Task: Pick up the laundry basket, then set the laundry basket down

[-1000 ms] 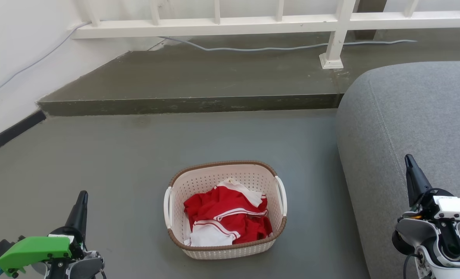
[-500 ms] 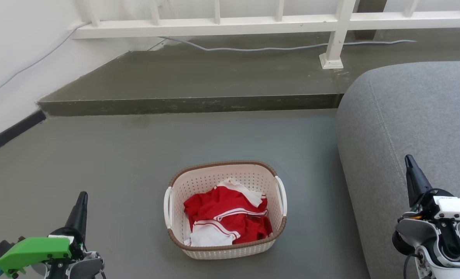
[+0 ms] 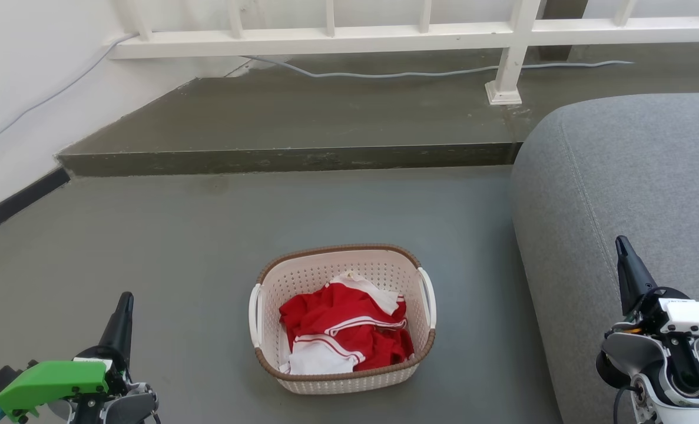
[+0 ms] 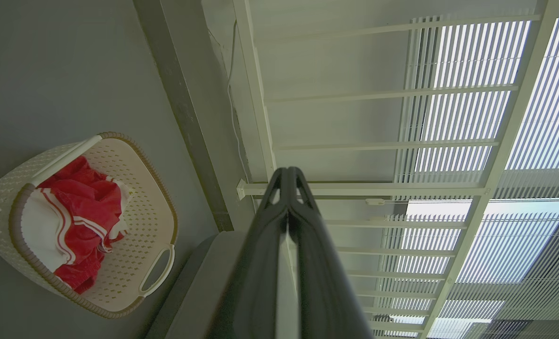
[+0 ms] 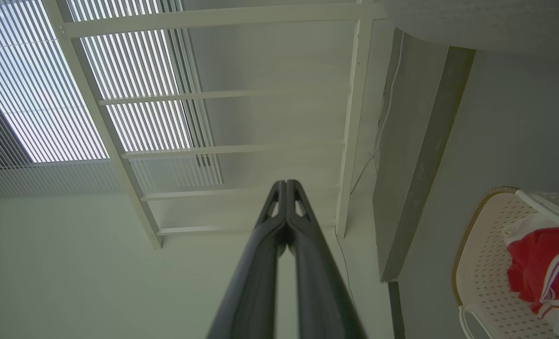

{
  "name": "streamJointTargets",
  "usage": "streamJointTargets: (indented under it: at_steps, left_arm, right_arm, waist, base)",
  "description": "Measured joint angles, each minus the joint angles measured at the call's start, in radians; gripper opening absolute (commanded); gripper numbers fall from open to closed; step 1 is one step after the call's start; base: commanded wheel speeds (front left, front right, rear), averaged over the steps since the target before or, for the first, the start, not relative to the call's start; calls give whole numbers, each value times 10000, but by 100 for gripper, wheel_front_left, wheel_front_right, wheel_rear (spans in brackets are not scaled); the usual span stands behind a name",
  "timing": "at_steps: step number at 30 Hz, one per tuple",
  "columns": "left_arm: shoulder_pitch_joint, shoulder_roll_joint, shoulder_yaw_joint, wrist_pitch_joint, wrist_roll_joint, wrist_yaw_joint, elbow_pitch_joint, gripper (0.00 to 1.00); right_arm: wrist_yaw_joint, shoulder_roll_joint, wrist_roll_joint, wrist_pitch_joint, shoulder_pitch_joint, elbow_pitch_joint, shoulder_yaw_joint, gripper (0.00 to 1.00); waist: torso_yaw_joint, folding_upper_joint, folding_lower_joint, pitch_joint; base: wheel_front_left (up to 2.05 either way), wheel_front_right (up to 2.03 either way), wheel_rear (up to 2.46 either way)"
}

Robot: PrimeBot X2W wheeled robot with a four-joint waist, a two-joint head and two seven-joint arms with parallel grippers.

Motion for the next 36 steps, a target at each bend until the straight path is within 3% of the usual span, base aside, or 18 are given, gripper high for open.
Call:
streamJointTargets:
  at_steps: [36]
  left_arm:
    - [-10, -8, 31, 42, 0, -2, 40, 0]
  right_arm:
    - [2, 10, -2, 65, -3, 40, -54, 0]
  waist:
    - [0, 0, 0, -2]
  base:
    - [0, 0, 0]
